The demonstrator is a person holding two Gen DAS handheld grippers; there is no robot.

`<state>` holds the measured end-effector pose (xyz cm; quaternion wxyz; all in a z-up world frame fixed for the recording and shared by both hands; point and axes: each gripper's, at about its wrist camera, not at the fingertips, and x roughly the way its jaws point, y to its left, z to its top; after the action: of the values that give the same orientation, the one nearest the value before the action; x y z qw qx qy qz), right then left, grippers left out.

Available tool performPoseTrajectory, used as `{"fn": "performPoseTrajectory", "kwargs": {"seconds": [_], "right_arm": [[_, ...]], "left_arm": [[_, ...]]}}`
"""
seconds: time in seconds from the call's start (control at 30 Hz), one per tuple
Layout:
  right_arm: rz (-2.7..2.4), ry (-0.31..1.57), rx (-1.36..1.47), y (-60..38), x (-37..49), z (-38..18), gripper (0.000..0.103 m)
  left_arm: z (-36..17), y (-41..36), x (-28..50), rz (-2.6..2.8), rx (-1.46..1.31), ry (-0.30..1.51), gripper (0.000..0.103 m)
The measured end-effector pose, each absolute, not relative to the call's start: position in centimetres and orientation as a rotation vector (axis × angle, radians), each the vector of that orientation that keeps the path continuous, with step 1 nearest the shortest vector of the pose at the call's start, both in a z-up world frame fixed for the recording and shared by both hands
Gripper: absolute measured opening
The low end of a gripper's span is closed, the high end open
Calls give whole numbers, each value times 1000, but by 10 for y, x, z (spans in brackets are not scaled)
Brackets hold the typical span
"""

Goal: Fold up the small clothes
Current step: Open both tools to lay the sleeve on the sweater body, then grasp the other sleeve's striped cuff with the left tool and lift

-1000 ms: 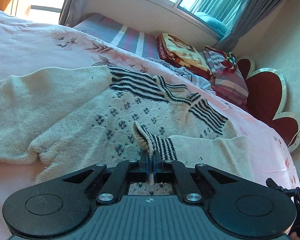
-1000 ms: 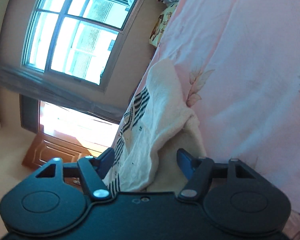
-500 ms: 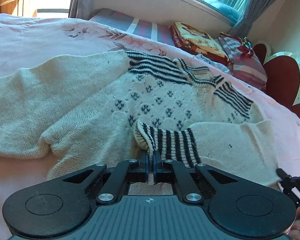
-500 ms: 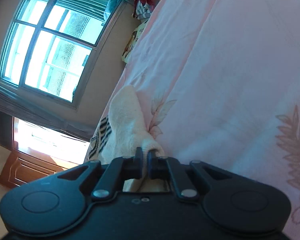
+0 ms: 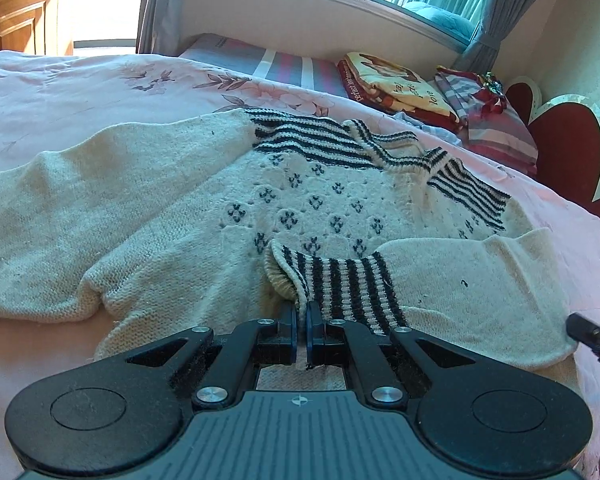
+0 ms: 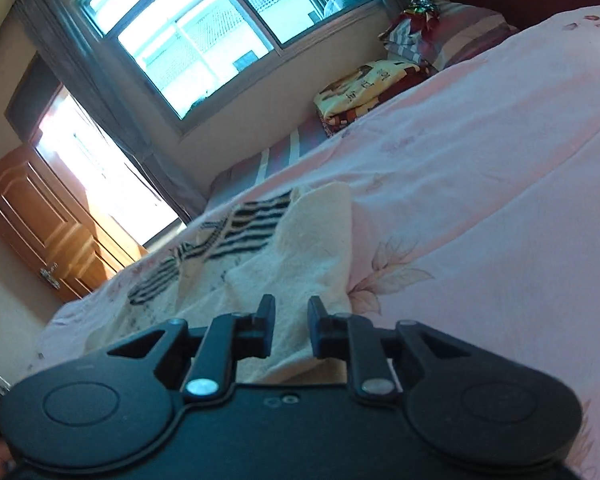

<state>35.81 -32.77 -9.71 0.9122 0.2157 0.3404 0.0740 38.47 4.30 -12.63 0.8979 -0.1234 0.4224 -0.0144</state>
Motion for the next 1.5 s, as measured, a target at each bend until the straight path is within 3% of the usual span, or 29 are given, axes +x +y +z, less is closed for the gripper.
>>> {"fn": "performPoseTrajectory", "kwargs": {"seconds": [0.03, 0.1, 0.13, 0.17, 0.2, 0.23, 0.27, 0.43, 0.5, 0.57, 0.6, 0.63, 0.7, 0.73, 0.83, 1.03, 1.13, 1.2, 1.5], "right_arm": [[139, 712, 432, -329, 359, -103, 0], [144, 713, 456, -335, 349, -100, 0], [141, 695, 436, -333, 347, -93, 4], [132, 655, 409, -332, 344, -84, 16], [129, 617, 395, -333, 343, -77, 21], [131, 588, 388, -335, 348, -72, 22], [124, 578, 379, -338, 356, -70, 22], [108, 600, 357, -341, 403, -76, 22], [106, 634, 387, -344, 420, -84, 27], [106, 652, 479, -357, 427, -94, 48], [116, 658, 521, -362, 430, -99, 52], [133, 668, 565, -367, 433, -103, 52], [205, 689, 635, -373, 438, -111, 37], [234, 699, 630, -372, 439, -112, 9], [173, 651, 445, -360, 432, -100, 9], [139, 665, 362, -357, 433, -107, 6], [115, 652, 334, -356, 430, -103, 12], [72, 628, 319, -357, 428, -94, 23], [161, 654, 153, -333, 432, -99, 10]], "left_arm": [[-126, 43, 384, -34, -251, 874, 4], [-122, 41, 382, -42, -213, 871, 4], [-118, 40, 379, -23, -173, 860, 10], [-113, 38, 375, 14, -128, 834, 26], [-106, 36, 371, 49, -91, 796, 37], [-101, 34, 369, 55, -77, 761, 54], [-95, 32, 368, 35, -79, 733, 57], [-95, 0, 381, -99, -22, 733, 57], [-104, -5, 388, -99, -22, 760, 57], [-113, -3, 393, -96, -34, 796, 57], [-117, -2, 393, -99, -40, 811, 57], [-119, -2, 390, -106, -34, 794, 57], [-120, -3, 385, -111, -28, 785, 57], [-120, -3, 385, -110, -23, 782, 57], [-122, -7, 385, -105, -23, 773, 57], [-123, -9, 383, -105, -8, 758, 57], [-122, -7, 383, -109, -11, 761, 57], [-122, -7, 384, -108, -9, 763, 57], [-121, -12, 386, -98, 0, 763, 60]]}}
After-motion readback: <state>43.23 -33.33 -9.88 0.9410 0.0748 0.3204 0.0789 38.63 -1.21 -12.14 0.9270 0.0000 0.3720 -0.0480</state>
